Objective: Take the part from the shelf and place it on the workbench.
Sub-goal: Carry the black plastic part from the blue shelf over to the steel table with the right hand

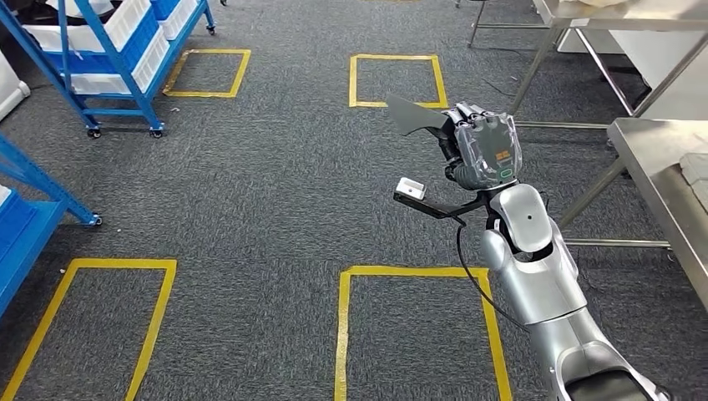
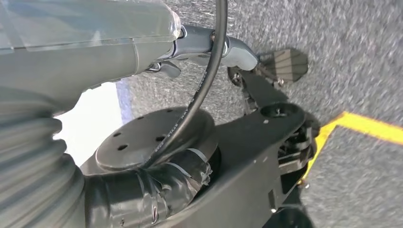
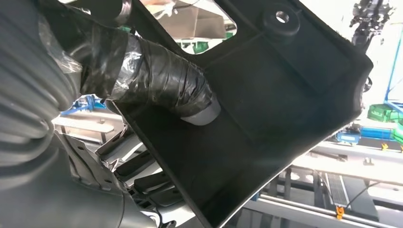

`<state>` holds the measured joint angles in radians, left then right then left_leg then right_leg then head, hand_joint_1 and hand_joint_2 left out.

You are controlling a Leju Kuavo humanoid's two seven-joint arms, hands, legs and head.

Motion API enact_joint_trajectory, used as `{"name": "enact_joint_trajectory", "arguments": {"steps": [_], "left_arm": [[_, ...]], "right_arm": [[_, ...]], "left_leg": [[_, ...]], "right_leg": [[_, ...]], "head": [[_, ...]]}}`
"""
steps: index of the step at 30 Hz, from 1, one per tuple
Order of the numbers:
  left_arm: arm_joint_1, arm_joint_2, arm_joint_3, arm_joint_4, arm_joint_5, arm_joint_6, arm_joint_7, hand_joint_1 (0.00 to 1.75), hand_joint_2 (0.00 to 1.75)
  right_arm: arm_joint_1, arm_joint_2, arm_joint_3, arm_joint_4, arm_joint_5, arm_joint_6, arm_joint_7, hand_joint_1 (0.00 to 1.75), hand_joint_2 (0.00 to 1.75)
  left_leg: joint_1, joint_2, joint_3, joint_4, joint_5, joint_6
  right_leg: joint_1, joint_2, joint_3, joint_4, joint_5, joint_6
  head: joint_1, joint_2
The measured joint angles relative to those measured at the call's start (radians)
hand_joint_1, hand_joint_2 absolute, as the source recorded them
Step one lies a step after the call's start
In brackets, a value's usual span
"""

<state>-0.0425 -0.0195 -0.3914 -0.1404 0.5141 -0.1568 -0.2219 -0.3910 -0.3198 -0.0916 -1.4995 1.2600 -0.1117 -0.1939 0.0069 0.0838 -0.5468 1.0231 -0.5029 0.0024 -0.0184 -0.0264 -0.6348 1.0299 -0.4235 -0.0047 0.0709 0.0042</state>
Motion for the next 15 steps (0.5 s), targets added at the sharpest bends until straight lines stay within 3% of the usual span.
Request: {"name": "enact_joint_trajectory", "arguments": {"steps": [2, 4, 5, 6, 7, 9, 11, 13, 14, 15], "left_arm": [[0.001, -0.001, 0.0, 0.0, 0.002, -0.003, 0.001, 0.0, 1.75], [0.003, -0.002, 0.0, 0.0, 0.004, -0.004, 0.002, 0.0, 1.75], [0.004, -0.002, 0.0, 0.0, 0.004, -0.006, 0.003, 0.0, 1.75], [0.005, -0.002, 0.0, 0.0, 0.005, -0.007, 0.004, 0.0, 1.75], [0.006, -0.002, 0.0, 0.0, 0.007, -0.009, 0.004, 0.0, 1.75], [0.008, 0.0, 0.0, 0.0, 0.009, -0.011, 0.005, 0.0, 1.75], [0.01, 0.003, 0.0, 0.0, 0.01, -0.018, 0.009, 0.0, 1.75], [0.007, 0.003, -0.001, 0.0, 0.006, -0.028, 0.018, 0.0, 1.75], [0.005, 0.003, -0.002, 0.0, 0.004, -0.031, 0.022, 0.0, 1.75], [0.004, 0.002, -0.002, 0.0, 0.002, -0.033, 0.024, 0.0, 1.75]], "right_arm": [[-0.005, -0.002, 0.0, 0.0, 0.001, 0.001, 0.002, 1.75, 1.75], [-0.007, -0.002, 0.001, 0.0, 0.003, 0.002, 0.004, 1.75, 1.75], [-0.007, -0.002, 0.001, 0.001, 0.006, 0.004, 0.006, 1.75, 1.75], [-0.007, -0.002, 0.003, 0.001, 0.012, 0.006, 0.009, 1.75, 1.75], [-0.007, -0.002, 0.006, 0.001, 0.021, 0.009, 0.014, 1.75, 1.75], [-0.007, 0.0, 0.015, -0.001, 0.047, 0.014, 0.03, 1.75, 1.75], [-0.008, 0.007, 0.028, -0.005, 0.077, 0.019, 0.049, 1.75, 1.75], [-0.009, 0.016, 0.047, -0.008, 0.107, 0.021, 0.064, 1.75, 1.75], [-0.008, 0.019, 0.057, -0.009, 0.119, 0.022, 0.07, 1.75, 1.75], [-0.01, 0.022, 0.066, -0.011, 0.127, 0.022, 0.074, 1.75, 1.75]], "left_leg": [[0.004, -0.056, -0.044, 0.097, -0.058, -0.004], [0.005, -0.078, -0.115, 0.236, -0.115, -0.002], [0.004, -0.08, -0.139, 0.277, -0.121, 0.0], [0.004, -0.082, -0.147, 0.281, -0.106, 0.004], [0.003, -0.088, -0.133, 0.24, -0.071, 0.009], [0.002, -0.13, -0.076, 0.1, 0.01, 0.022], [0.001, -0.165, -0.038, 0.007, 0.043, 0.028], [-0.001, -0.152, -0.03, -0.011, 0.044, 0.03], [-0.001, -0.138, -0.024, -0.02, 0.049, 0.033], [0.0, -0.125, -0.018, -0.031, 0.055, 0.038]], "right_leg": [[-0.001, 0.018, 0.003, -0.003, 0.001, -0.013], [0.004, 0.039, 0.002, -0.002, 0.001, -0.02], [0.007, 0.053, 0.002, -0.002, 0.001, -0.02], [0.01, 0.067, 0.003, -0.001, 0.001, -0.021], [0.011, 0.081, 0.004, 0.0, 0.001, -0.021], [0.012, 0.107, 0.004, 0.003, 0.001, -0.02], [0.009, 0.131, -0.003, 0.005, 0.004, -0.013], [0.003, 0.157, -0.009, -0.001, 0.011, 0.001], [0.001, 0.16, -0.011, -0.002, 0.012, 0.007], [0.002, 0.146, -0.017, 0.008, 0.005, 0.011]], "head": [[0.0, 0.0], [0.0, 0.0], [0.0, 0.0], [0.0, 0.0], [0.0, 0.0], [0.0, 0.0], [0.0, 0.0], [0.0, 0.0], [0.0, 0.0], [0.001, 0.0]]}}
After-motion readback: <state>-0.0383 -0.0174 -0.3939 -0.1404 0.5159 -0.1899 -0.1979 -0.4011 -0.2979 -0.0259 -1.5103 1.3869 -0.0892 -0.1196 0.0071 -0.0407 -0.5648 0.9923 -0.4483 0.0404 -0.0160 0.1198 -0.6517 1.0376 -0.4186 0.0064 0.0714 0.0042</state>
